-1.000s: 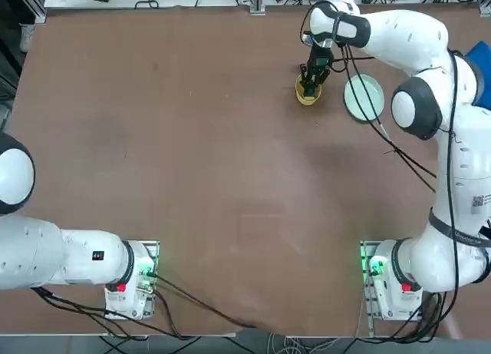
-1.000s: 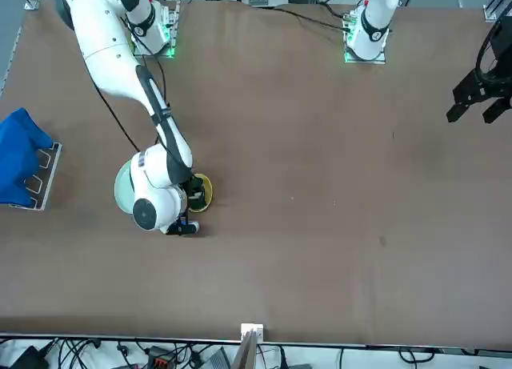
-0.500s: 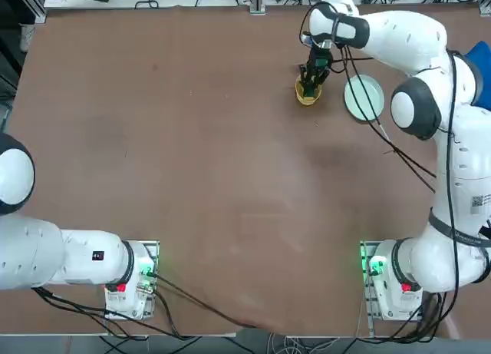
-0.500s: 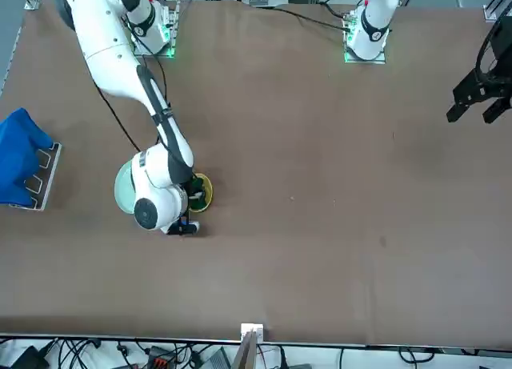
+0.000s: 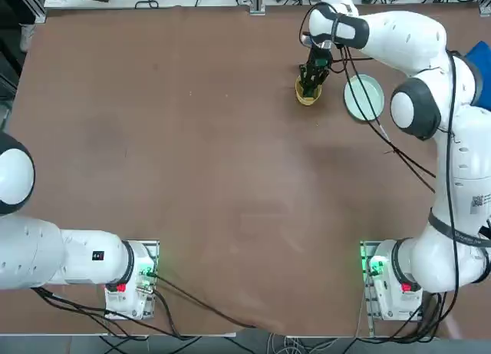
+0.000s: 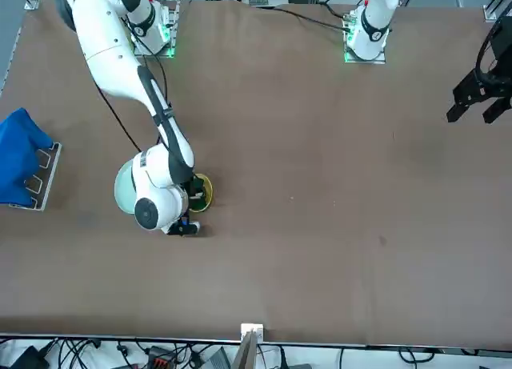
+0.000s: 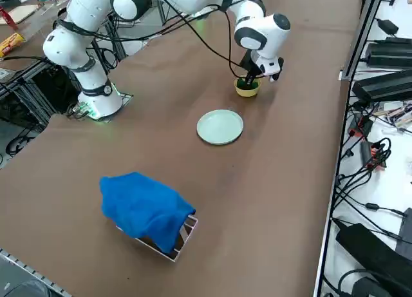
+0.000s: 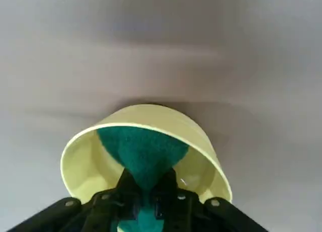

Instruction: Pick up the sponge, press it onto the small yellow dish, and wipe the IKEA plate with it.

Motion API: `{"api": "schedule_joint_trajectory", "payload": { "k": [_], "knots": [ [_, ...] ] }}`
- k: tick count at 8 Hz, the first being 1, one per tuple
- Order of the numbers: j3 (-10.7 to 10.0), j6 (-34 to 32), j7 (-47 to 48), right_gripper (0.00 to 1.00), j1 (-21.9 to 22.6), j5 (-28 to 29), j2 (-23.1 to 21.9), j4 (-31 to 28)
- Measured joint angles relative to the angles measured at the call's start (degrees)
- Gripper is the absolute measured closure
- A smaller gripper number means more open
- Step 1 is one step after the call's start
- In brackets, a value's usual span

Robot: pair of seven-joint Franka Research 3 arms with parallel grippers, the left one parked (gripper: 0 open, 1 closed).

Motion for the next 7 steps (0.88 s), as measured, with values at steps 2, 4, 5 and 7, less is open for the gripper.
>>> {"api": "schedule_joint_trajectory", "payload": {
  "k": [2,4,5,7],
  "knots": [
    [0.0,0.0,0.0,0.85,0.0,0.0,0.0,0.0],
    [0.0,0.0,0.0,0.85,0.1,0.0,0.0,0.1],
    [0.0,-0.1,0.0,0.85,0.1,0.0,0.0,0.2],
    [0.0,-0.5,0.0,0.85,0.2,-0.1,-0.2,0.8]
  ]
}}
